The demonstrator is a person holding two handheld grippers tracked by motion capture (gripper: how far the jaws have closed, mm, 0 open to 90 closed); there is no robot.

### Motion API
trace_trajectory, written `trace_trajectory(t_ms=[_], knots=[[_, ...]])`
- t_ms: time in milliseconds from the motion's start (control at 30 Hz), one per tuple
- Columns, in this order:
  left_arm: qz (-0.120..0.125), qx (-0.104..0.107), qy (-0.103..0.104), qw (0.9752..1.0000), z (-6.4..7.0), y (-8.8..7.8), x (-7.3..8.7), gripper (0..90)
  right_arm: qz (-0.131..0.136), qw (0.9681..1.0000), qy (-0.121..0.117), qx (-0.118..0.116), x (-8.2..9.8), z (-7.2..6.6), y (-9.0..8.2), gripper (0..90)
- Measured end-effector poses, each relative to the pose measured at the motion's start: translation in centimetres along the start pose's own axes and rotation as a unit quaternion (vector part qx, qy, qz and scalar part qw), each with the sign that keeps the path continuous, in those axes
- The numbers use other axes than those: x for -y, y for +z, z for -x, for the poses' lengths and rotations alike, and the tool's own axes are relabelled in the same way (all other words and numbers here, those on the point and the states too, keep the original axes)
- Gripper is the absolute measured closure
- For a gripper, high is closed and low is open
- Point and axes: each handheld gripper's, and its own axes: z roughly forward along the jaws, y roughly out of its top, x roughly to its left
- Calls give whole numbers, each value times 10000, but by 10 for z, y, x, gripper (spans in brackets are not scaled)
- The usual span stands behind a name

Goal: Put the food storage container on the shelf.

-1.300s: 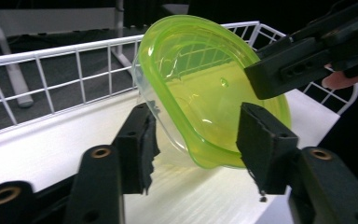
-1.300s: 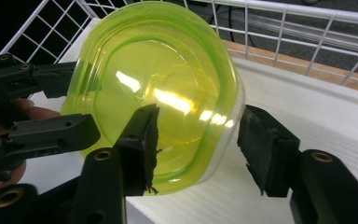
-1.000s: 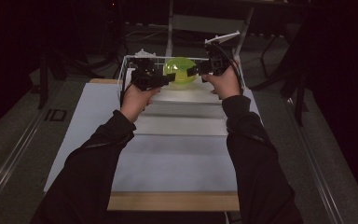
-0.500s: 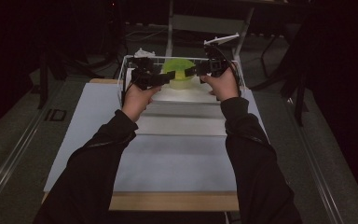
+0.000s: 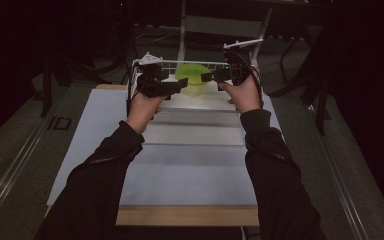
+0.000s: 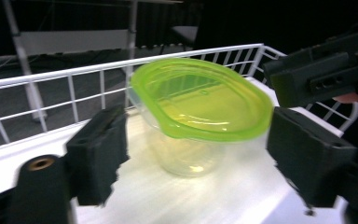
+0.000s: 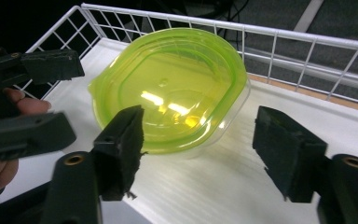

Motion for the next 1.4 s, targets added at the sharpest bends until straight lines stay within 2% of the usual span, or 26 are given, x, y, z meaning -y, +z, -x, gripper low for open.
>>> trace_trajectory(t_ms=[67,100,133,200,333,367,433,567,700,900,1067,1167,1233,1400], knots=[[37,60,23,10000,1,-2,1,156,29,10000,-41,-28,1,-1,-2,307],[98,62,103,9999,4,-6,4,156,85,9999,-95,-50,3,-3,-5,293],[151,84,106,9998,5,-8,5,142,132,9997,-149,-127,6,-6,-10,255],[178,123,161,9996,10,-14,11,75,150,9993,-271,-217,14,-10,-15,222],[206,167,240,9994,16,-22,18,75,199,9988,-315,-321,24,-14,-18,207],[214,208,232,9993,18,-24,20,75,218,9985,-383,-334,31,-16,-20,198],[253,212,386,9987,25,-34,24,75,200,9977,-552,-334,38,-19,-23,174],[308,287,429,9982,31,-43,27,74,292,9969,-635,-349,48,-23,-30,171],[299,382,484,9976,39,-50,31,75,389,9956,-797,-311,66,-27,-38,172],[195,574,577,9965,50,-52,41,74,418,9940,-942,-363,86,-31,-40,172],[150,779,686,9945,59,-49,57,74,463,9923,-1048,-460,105,-34,-40,173],[76,819,770,9936,62,-48,64,74,453,9916,-1119,-475,113,-36,-38,173],[21,962,705,9929,62,-47,77,75,425,9901,-1251,-466,125,-39,-33,174],[-92,1040,835,9910,62,-50,99,75,488,9874,-1402,-548,148,-42,-26,174]])
